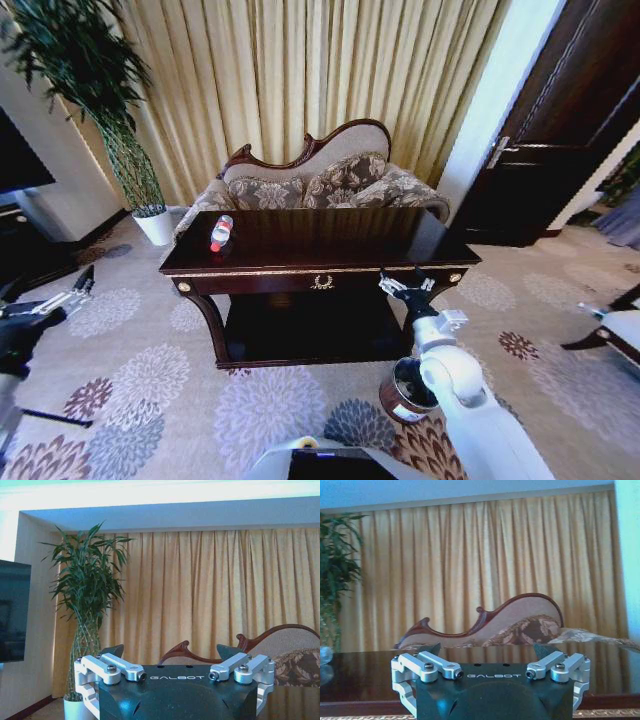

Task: Move to the front of the table and place the trash on the table into the trash bin.

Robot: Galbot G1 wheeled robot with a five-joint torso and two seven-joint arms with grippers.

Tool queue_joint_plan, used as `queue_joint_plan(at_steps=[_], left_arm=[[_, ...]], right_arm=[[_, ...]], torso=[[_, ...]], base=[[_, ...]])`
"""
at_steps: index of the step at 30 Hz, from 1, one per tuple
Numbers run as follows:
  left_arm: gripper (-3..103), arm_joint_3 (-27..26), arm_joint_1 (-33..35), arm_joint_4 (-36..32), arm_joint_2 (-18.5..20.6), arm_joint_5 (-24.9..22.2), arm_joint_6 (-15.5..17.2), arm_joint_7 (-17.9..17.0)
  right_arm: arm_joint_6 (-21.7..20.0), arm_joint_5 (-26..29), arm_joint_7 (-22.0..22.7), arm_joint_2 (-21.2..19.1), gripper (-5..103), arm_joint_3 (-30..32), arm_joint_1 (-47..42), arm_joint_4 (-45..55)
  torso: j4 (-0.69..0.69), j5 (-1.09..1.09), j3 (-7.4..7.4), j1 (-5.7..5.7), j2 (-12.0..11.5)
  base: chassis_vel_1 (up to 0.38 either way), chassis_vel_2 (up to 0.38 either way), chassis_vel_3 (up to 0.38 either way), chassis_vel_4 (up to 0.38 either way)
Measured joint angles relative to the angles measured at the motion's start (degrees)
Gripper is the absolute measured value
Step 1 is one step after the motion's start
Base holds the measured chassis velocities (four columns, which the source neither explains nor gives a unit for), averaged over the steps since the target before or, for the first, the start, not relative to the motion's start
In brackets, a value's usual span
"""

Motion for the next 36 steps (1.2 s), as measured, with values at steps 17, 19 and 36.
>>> queue_joint_plan(at_steps=[17,19,36], left_arm=[[100,-1.0,0.2,-0.2,0.1,0.1,2.6,-0.5],[100,-1.1,0.2,-0.2,0.1,0.1,2.6,-0.5],[100,-1.3,0.2,-0.4,0.1,-0.1,2.4,-0.7]], right_arm=[[-1.2,-3.3,-1.0,0.3,100,0.0,-0.9,0.8],[-1.2,-3.4,-1.0,0.3,100,0.0,-0.9,0.7],[-1.1,-3.9,-0.6,0.4,100,-0.4,-1.1,0.5]], torso=[[0.01,0.00,-0.01,-0.01,0.0],[0.01,0.00,0.00,-0.01,0.0],[0.01,0.00,0.01,0.03,0.0]], base=[[-0.050,0.044,0.050,-0.041],[-0.181,0.201,0.182,-0.157],[-0.207,0.219,0.223,-0.221]])
